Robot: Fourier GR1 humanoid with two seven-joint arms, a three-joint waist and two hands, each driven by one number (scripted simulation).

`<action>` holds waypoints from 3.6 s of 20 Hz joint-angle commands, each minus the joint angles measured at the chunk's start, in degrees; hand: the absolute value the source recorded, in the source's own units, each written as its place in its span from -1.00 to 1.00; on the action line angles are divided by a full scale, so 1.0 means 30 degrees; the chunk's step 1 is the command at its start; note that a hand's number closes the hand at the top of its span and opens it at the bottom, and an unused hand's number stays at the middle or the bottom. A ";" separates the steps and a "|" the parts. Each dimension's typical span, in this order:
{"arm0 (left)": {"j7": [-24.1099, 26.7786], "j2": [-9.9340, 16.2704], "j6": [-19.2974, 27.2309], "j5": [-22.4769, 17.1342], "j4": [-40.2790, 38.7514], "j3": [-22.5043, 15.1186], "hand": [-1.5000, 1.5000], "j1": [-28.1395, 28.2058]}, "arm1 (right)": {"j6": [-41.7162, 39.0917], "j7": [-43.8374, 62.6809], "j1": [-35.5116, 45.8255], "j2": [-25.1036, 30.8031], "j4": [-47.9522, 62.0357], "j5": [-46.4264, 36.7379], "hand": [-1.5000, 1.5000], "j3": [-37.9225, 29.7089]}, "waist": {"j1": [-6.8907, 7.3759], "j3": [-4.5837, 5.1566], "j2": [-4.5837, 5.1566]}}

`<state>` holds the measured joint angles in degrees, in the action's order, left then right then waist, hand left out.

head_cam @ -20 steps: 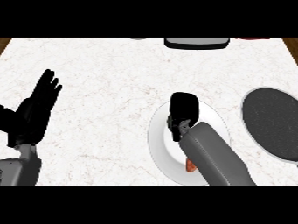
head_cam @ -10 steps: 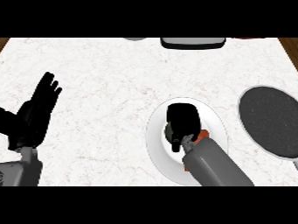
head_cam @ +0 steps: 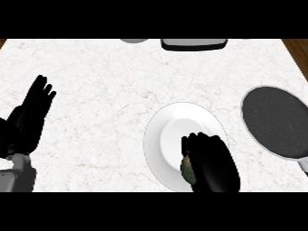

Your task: Pick the squash from the plate and place it in the pan

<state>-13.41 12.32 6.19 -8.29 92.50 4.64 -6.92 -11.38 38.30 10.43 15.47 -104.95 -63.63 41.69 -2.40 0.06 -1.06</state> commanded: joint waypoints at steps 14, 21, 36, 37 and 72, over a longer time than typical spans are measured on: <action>-0.0201 -0.0121 -0.0554 0.0141 -0.0059 -0.0085 0.00 -0.0499 | -0.5177 0.1873 -0.0636 0.1540 -1.2168 0.0015 1.00 -0.6028 | 0.0720 -0.0026 0.0347; -0.0222 -0.0529 -0.0433 0.0376 -0.0245 -0.0355 0.00 -0.0752 | -0.3636 -0.2577 -0.0689 0.2310 -0.9221 0.3199 1.00 -1.3596 | 0.0733 -0.0042 0.0374; -0.0225 -0.1532 0.0082 0.0971 0.0267 -0.0976 0.00 -0.0679 | 0.3053 -1.6091 0.0928 0.4627 0.7005 0.7119 1.00 -2.0369 | 0.1055 -0.0051 0.0447; 0.0146 -0.0171 -0.1312 0.0023 -0.0159 0.0258 0.00 -0.0416 | 0.2790 -1.6932 0.1013 0.4883 0.7951 0.7597 1.00 -2.0568 | 0.1058 -0.0042 0.0440; -0.0259 -0.0723 -0.0933 0.0697 0.0319 0.0273 0.00 -0.0531 | -0.6002 -2.6408 0.3088 1.0127 2.5912 1.6465 -1.00 -2.8575 | 0.0709 -0.0061 0.0366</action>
<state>-14.29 9.96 3.80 -6.41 92.35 5.75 -9.16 -20.53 -36.38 23.27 41.20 -30.51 -18.64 -40.66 -0.25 -0.09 0.04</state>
